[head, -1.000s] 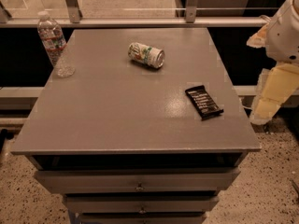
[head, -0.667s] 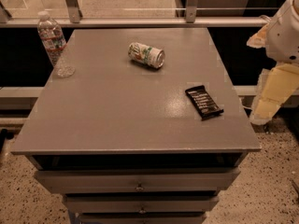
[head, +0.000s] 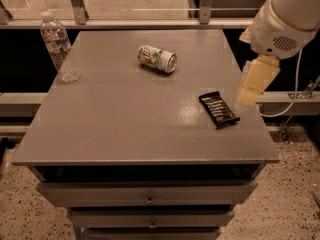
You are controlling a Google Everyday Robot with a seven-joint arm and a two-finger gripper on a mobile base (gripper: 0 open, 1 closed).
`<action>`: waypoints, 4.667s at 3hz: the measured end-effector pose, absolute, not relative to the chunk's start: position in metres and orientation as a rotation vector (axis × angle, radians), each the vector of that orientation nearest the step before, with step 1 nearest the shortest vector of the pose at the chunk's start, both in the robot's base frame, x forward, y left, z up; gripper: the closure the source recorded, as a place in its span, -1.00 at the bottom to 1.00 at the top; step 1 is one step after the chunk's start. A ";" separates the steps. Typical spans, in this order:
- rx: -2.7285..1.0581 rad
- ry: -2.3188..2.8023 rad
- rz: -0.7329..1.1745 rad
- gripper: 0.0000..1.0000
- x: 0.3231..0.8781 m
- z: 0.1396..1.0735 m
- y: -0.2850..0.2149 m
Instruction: Place 7up can upright
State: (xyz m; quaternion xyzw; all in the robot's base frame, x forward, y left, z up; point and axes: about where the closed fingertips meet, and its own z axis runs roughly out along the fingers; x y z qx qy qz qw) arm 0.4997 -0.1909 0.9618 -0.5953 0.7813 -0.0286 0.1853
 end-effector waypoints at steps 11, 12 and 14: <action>-1.592 2.350 -0.048 -0.16 0.752 0.827 0.020; -1.592 2.350 -0.048 0.30 0.752 0.834 0.020; -1.592 2.350 -0.048 1.00 0.752 0.841 0.020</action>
Offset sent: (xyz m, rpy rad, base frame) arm 0.1773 0.0838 -0.0218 0.1184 -0.0533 -0.0719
